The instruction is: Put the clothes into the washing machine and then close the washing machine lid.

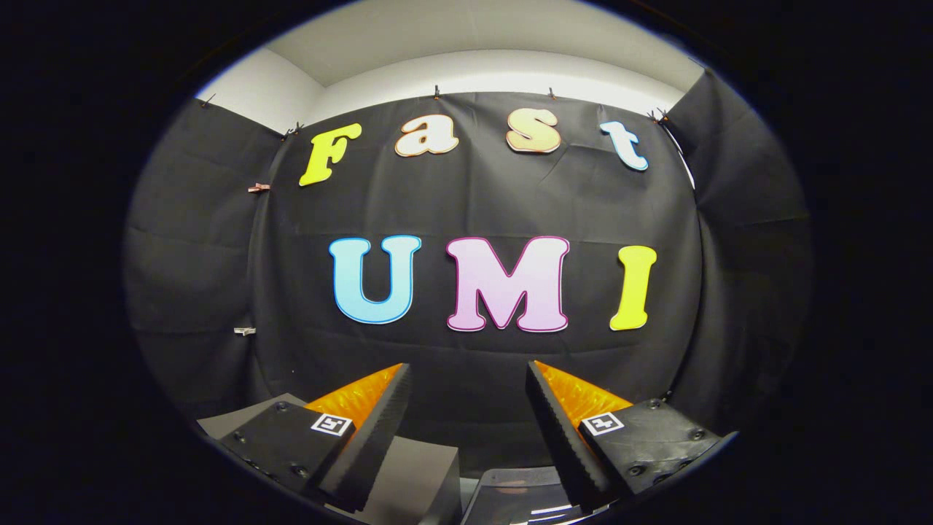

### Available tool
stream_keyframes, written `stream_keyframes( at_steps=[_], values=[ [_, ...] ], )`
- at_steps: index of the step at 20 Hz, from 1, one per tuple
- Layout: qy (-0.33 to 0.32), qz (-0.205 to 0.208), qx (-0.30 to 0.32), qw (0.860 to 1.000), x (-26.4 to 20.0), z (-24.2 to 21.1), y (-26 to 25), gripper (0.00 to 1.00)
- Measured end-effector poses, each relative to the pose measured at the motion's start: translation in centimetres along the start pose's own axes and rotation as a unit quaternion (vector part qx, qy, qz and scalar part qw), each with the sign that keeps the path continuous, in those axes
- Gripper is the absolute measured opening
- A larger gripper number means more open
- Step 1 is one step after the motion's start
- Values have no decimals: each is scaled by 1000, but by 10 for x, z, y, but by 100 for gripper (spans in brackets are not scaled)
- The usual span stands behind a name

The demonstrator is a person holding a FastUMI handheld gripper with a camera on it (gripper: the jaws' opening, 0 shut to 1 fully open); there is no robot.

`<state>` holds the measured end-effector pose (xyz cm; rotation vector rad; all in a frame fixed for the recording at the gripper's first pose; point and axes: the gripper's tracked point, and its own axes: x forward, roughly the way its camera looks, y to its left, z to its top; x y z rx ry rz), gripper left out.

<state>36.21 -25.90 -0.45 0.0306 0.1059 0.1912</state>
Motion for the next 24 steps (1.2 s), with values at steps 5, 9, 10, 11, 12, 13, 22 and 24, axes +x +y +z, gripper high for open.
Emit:
stream_keyframes(
  at_steps=[5, 9, 10, 11, 12, 13, 22, 24],
  values=[
    [-11, -11, 5, 1000, -2, 9, -12, 98],
    [-12, -10, 7, 1000, -4, 10, -14, 98],
    [-9, -8, 5, 1000, -3, 8, -14, 98],
    [-6, -7, 4, 1000, -3, 7, -14, 98],
    [-5, -6, 4, 1000, -3, 6, -14, 99],
    [-7, -6, 5, 1000, -3, 8, -14, 99],
    [-7, -5, 14, 1000, -2, 10, -19, 98],
    [-1, -4, 14, 1000, -1, 7, -19, 98]
  ],
)
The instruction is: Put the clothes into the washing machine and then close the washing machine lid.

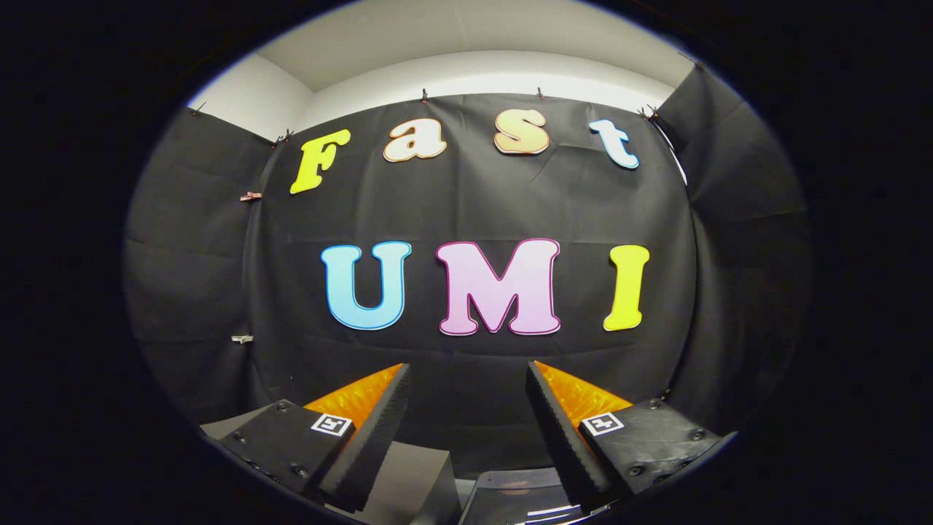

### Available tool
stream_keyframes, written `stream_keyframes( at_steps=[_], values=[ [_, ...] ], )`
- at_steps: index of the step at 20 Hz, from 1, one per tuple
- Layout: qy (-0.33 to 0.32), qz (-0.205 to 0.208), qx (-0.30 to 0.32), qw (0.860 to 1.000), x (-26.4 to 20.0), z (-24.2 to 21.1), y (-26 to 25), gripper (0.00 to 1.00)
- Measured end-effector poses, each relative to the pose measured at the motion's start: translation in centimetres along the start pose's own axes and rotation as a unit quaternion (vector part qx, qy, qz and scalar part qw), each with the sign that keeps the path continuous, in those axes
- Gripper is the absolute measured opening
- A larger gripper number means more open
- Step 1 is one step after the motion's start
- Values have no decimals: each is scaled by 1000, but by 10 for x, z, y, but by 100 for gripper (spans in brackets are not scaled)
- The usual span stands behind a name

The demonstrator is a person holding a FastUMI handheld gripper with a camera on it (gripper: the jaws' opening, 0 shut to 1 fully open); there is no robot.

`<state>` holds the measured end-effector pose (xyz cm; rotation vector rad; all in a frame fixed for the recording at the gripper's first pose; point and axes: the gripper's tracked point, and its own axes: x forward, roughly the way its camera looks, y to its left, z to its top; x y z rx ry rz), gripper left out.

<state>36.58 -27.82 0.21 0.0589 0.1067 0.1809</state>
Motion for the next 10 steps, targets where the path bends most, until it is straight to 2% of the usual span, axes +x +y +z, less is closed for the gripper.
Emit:
stream_keyframes(
  at_steps=[10],
  values=[
    [-6, -8, 2, 1000, 2, 5, -10, 98]
  ],
)
